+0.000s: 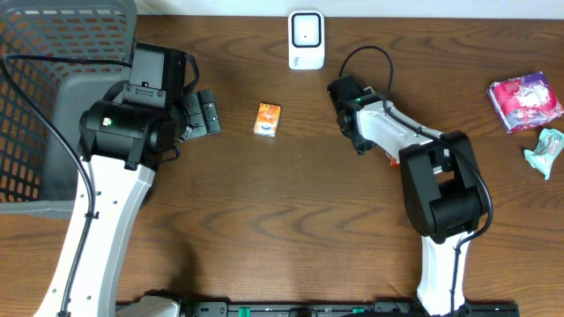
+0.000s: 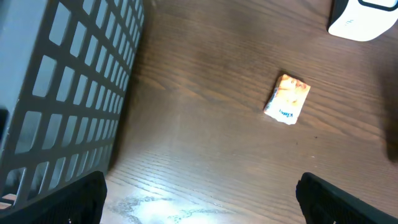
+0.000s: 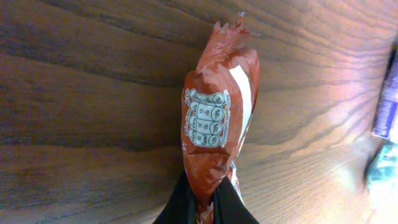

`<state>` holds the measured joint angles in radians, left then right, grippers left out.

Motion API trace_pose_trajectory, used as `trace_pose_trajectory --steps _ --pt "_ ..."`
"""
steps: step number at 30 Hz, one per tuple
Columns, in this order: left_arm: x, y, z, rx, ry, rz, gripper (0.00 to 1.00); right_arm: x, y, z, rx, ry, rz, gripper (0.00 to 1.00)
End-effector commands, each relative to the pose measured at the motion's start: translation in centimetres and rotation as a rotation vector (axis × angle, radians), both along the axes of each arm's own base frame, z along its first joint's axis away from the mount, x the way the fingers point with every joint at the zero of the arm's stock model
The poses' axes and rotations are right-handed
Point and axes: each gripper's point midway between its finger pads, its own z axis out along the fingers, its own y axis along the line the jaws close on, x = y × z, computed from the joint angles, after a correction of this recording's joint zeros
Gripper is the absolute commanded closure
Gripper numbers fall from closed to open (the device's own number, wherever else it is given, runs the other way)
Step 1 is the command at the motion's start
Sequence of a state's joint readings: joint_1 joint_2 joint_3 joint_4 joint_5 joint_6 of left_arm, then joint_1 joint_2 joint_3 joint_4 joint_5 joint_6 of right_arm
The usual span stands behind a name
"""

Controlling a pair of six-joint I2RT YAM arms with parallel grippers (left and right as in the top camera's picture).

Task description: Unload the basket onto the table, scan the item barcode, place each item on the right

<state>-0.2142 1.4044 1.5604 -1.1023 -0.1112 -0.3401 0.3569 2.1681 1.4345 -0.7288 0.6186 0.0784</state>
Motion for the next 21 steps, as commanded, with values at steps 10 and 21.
trace_pose_trajectory --steps 10,21 --pt "0.1 0.2 0.5 0.002 -0.012 0.011 0.02 1.3 10.6 5.7 0.924 0.256 0.025 0.99" --pt "0.1 0.2 0.5 0.002 -0.012 0.011 0.02 1.3 13.4 9.2 1.622 0.325 -0.018 0.99"
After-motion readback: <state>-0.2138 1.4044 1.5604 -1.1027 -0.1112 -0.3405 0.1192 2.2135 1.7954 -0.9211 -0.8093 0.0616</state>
